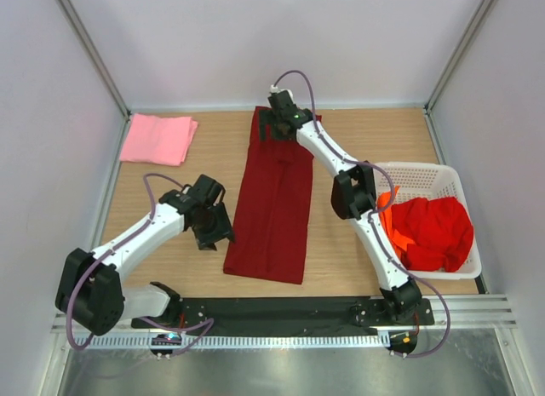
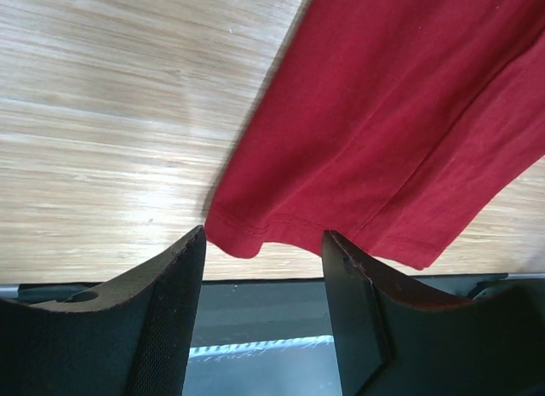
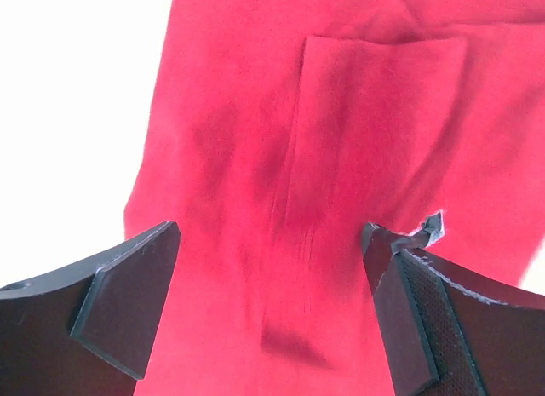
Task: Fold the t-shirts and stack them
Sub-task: Fold the tshirt
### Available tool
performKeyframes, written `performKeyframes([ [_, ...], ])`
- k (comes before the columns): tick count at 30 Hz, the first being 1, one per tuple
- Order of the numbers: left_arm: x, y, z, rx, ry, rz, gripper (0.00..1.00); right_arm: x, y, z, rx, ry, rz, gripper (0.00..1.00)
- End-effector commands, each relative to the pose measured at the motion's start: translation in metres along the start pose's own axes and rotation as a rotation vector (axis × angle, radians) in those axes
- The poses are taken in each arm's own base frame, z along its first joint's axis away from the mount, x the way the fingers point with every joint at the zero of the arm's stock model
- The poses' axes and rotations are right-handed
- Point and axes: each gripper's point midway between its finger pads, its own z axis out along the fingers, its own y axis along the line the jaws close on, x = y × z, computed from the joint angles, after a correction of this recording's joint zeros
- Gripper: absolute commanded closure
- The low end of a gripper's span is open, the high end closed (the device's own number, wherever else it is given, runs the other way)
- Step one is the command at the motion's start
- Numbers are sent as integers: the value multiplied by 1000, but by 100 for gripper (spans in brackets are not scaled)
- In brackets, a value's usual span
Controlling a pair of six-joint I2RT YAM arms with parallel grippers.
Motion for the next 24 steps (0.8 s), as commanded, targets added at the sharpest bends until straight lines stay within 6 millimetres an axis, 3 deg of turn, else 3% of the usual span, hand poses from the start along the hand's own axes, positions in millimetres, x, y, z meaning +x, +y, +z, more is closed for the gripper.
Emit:
performKeyframes([
  [1, -3, -11, 2, 31, 11, 1, 42, -93, 16, -125, -69, -160, 71, 3],
  [2, -2, -10, 3, 26, 25, 3, 43, -70, 7, -133, -36, -70, 68, 3],
  [3, 2, -5, 7, 7, 44, 16, 45, -72, 8, -161, -56, -62, 87, 3],
  [4, 3, -3, 8, -1, 49, 24, 48, -61, 6, -173, -59, -22, 94, 3],
  [5, 4, 0, 11, -12, 55, 31, 50, -19, -4, -169, -23, 104, 94, 3],
  [6, 7, 5, 14, -28, 67, 44, 53, -18, 1, -200, -74, 112, 113, 3],
  [7, 8, 8, 17, -35, 77, 52, 53, -1, 1, -208, -89, 159, 129, 3],
  [8, 10, 10, 18, -43, 88, 54, 54, 43, -4, -205, -87, 273, 134, 4],
  [9, 11, 10, 19, -44, 97, 58, 54, 58, 3, -218, -142, 311, 147, 4],
  [10, 13, 10, 22, -42, 111, 62, 54, 61, 7, -243, -187, 296, 160, 4],
  [11, 14, 8, 23, -30, 119, 67, 54, 100, 5, -244, -196, 371, 161, 5],
  [13, 17, 7, 25, -23, 139, 68, 53, 140, 5, -269, -245, 446, 176, 6],
  [15, 19, 7, 26, -27, 153, 66, 50, 163, 7, -282, -275, 475, 172, 6],
  [16, 21, 9, 27, -36, 160, 60, 50, 192, 2, -286, -272, 534, 176, 6],
  [18, 26, 17, 29, -66, 179, 53, 49, 205, 3, -298, -309, 525, 190, 7],
  [19, 27, 18, 30, -67, 184, 52, 49, 233, -3, -300, -310, 587, 207, 7],
  [21, 33, 26, 34, -101, 210, 44, 50, 247, -2, -304, -338, 603, 244, 9],
  [22, 36, 29, 37, -109, 222, 42, 52, 268, -8, -304, -325, 646, 261, 11],
  [24, 41, 33, 42, -119, 238, 30, 55, 274, -5, -307, -357, 639, 291, 14],
])
